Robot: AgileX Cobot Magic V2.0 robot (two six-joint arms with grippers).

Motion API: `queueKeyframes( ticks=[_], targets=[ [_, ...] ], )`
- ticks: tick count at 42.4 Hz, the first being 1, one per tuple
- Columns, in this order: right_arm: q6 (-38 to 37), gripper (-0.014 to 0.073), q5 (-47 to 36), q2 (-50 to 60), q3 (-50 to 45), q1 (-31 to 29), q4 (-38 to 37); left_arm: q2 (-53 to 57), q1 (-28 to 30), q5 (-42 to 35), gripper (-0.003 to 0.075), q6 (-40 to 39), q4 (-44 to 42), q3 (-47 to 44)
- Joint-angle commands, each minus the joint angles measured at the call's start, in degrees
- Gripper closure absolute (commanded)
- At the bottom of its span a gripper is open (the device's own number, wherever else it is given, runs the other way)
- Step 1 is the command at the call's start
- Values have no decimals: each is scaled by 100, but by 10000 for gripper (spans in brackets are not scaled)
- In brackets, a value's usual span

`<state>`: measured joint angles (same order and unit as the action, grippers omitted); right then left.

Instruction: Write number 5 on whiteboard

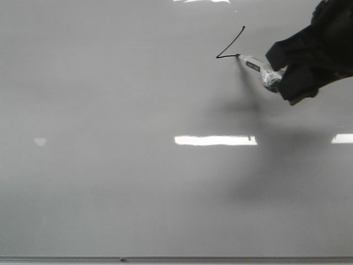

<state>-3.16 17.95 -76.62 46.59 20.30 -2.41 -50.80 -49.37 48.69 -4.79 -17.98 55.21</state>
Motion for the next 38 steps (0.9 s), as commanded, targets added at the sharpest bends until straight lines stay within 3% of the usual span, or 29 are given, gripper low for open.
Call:
queueKeyframes(
  ticks=[1, 8, 18, 32, 38],
  targets=[
    [43, 594, 180, 194, 170, -159, -99, 26, 3, -362, 176, -80, -110, 164],
    [43, 594, 166, 164, -25, 59, -92, 26, 3, -375, 176, -80, -110, 164],
    [30, 594, -623, -234, -19, 354, -27, 26, 3, -398, 177, -80, -110, 164],
    [36, 594, -390, 207, 179, 354, 128, 26, 3, -398, 177, -80, -110, 164],
    [49, 594, -273, 693, 179, 343, -206, 26, 3, -398, 177, -80, -110, 164]
  ],
)
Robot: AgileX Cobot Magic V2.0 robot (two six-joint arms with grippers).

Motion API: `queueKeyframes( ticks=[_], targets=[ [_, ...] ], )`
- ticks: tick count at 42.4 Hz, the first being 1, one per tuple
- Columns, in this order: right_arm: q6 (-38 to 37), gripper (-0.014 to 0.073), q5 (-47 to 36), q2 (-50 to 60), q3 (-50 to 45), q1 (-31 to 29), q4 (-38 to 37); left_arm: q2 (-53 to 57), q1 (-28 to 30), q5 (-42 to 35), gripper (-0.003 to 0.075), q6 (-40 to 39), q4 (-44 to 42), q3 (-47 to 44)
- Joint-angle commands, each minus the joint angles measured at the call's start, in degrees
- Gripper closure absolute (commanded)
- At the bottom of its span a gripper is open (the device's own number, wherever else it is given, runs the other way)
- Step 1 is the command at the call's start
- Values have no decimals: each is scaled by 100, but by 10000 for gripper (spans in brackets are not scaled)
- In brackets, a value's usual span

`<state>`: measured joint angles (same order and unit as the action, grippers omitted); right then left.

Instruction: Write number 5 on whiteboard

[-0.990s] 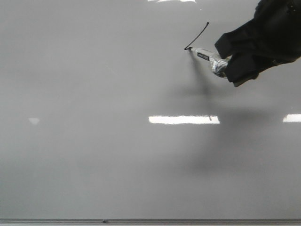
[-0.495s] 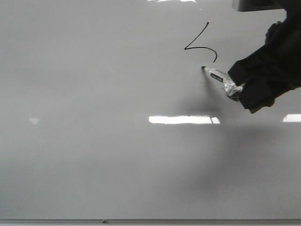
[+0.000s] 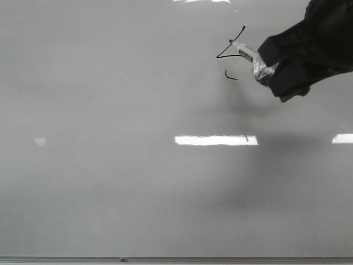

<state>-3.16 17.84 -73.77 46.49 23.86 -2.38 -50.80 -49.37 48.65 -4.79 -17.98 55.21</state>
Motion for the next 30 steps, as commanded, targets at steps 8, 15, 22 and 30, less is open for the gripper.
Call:
queueKeyframes(
  ticks=[8, 15, 22, 30],
  targets=[
    [34, 594, -325, 539, 188, -330, -254, 26, 3, -394, 176, -80, -110, 164],
    [15, 594, -491, 463, 188, -416, -229, 26, 3, -394, 177, -80, -86, 164],
    [15, 594, -766, 269, 188, -408, -162, 26, 3, -394, 177, -80, -86, 164],
    [15, 594, -1025, -108, 188, -408, -162, 26, 3, -394, 177, -80, -72, 164]
  ],
)
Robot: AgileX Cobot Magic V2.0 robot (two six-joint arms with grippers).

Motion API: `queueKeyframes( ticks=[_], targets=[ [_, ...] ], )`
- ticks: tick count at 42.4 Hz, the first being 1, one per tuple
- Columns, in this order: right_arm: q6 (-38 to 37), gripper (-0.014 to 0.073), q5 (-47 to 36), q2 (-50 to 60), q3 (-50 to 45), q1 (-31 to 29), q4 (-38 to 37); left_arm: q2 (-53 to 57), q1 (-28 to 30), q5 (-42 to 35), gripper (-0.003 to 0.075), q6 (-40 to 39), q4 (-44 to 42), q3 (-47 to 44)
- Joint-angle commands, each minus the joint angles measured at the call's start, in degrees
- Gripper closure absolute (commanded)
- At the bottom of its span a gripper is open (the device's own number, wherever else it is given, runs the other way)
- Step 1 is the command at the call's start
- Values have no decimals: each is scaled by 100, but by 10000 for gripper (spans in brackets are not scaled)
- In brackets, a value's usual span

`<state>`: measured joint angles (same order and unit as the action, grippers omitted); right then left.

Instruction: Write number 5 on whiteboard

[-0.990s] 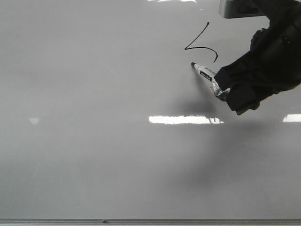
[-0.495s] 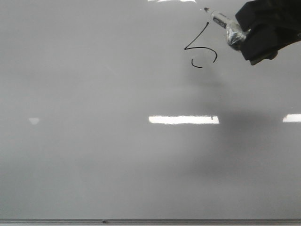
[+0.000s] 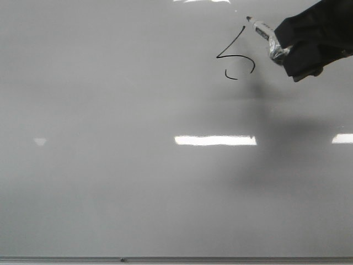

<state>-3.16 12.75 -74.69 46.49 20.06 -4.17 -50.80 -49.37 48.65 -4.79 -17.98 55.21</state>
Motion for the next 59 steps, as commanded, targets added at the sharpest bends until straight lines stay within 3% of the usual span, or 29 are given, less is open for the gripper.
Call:
queueKeyframes(
  ticks=[1, 15, 26, 36, 44, 51, 59],
  targets=[
    [15, 594, -534, -50, 188, -28, 17, 26, 3, -394, 177, -80, -72, 164],
    [15, 594, -555, -188, 188, -33, 17, 26, 3, -394, 177, -80, -50, 164],
    [8, 594, -356, -188, 188, -545, 69, 26, 3, -394, 176, -80, -29, 164],
    [8, 594, -211, 224, 188, -383, 69, 26, 3, -394, 177, -80, -29, 164],
    [194, 594, 1353, 1365, 182, 345, 69, -38, 3, -490, 176, 173, 29, 164],
    [1346, 594, 2649, 2150, 182, 1415, 75, -495, 3, -656, 176, 1569, 1040, 221],
    [1929, 594, 3527, 2610, 182, 2510, 305, -1106, 3, -521, 176, 3457, 2544, 527]
  ],
)
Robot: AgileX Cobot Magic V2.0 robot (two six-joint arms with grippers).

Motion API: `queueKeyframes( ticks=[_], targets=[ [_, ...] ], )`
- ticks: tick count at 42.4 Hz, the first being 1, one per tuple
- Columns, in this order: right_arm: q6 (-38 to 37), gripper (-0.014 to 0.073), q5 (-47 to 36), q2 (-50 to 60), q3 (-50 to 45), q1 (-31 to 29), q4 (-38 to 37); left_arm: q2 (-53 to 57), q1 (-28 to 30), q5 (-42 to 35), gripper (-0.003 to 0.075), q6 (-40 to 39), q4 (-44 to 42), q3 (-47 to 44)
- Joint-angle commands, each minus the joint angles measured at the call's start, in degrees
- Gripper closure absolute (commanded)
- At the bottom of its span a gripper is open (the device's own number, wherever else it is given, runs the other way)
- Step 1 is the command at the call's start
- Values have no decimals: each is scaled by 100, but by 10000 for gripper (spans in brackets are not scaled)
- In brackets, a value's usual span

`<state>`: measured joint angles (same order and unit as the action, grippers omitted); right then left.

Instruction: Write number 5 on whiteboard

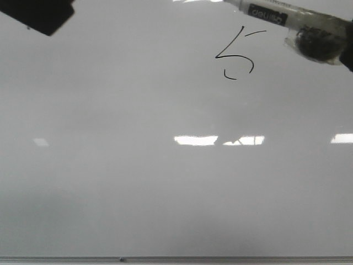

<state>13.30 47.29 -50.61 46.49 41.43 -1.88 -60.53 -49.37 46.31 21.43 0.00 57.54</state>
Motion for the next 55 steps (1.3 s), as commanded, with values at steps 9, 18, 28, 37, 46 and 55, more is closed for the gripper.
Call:
queueKeyframes(
  ticks=[9, 18, 28, 37, 46, 55],
  targets=[
    [292, 594, 540, 189, 182, 1021, 80, -653, 3, -173, 176, 2616, 2447, 536],
    [292, 594, 535, 189, 182, 1058, 80, -1113, -63, 185, 176, 3855, 3755, 734],
    [292, 594, 535, 189, 182, 1058, 80, -1480, -486, -177, 176, 3967, 3851, 745],
    [292, 594, 540, 189, 182, 1058, 80, -1613, -643, -698, 198, 3967, 3851, 745],
    [292, 589, 562, 189, 182, 1058, 86, -1633, -643, -728, 436, 3967, 3854, 745],
    [292, 587, 555, 189, 182, 1058, 110, -1633, -643, -728, 641, 3967, 3854, 745]
  ],
)
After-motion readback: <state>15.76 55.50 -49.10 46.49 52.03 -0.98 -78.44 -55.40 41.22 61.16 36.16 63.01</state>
